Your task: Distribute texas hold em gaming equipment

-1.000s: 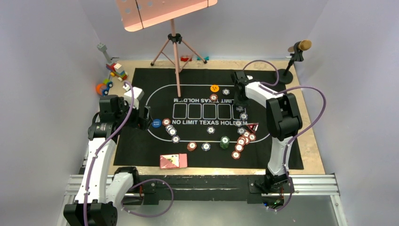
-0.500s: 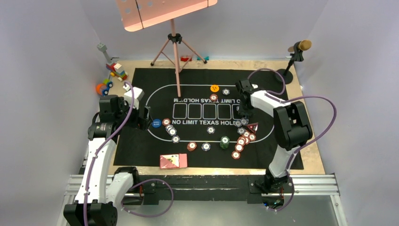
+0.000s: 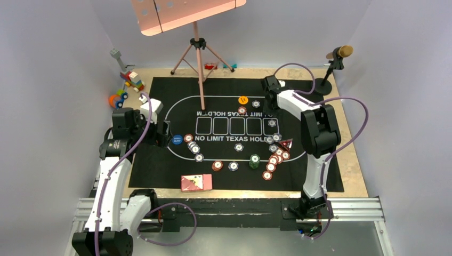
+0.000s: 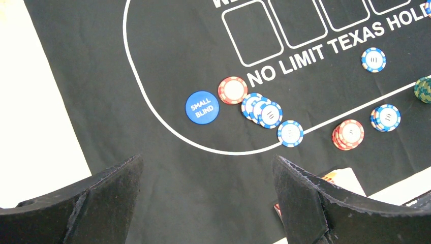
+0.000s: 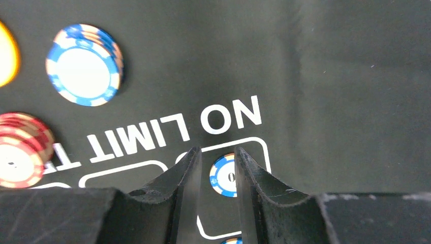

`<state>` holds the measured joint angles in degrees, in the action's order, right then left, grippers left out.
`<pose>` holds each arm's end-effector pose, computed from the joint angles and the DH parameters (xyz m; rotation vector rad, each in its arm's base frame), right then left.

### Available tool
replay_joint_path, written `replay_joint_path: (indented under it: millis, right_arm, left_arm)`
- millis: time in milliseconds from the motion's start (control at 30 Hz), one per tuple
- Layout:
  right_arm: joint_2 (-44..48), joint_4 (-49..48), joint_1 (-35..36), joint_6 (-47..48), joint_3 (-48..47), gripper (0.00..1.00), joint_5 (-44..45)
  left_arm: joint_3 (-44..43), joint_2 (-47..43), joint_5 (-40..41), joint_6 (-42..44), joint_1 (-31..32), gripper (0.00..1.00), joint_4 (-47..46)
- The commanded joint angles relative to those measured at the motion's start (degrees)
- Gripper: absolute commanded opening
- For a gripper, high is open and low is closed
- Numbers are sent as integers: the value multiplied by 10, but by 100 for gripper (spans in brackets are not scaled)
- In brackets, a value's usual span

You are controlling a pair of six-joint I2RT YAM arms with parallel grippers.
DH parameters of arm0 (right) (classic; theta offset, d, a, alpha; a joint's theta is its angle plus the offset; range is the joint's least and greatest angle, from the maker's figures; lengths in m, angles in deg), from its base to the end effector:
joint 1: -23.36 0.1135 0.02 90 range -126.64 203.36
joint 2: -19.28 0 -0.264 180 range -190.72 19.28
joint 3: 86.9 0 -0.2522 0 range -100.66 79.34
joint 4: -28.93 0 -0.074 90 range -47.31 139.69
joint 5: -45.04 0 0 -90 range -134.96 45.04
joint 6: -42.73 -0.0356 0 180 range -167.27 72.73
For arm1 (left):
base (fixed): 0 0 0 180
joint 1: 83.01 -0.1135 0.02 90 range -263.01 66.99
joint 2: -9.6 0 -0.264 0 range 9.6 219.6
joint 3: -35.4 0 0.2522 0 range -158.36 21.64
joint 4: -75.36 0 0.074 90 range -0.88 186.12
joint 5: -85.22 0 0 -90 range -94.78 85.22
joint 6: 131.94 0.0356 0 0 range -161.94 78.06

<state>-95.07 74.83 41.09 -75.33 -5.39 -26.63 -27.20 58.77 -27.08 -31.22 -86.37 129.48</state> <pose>0.4058 0.1180 0.1901 0.3345 2.5447 -0.1302 0.1743 -0.0033 0.3021 0.3440 2.2096 -0.3104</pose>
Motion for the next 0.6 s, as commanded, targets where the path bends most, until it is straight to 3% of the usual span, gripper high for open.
replay_joint_path:
  millis: [0,567]
  right_arm:
    - [-4,11,1,-2,-1,33,1]
    - [13,17,0,-5,68,27,1]
  left_arm:
    - [2,-9,1,9,-2,100,-14]
    - [3,-10,-1,10,-2,100,-13]
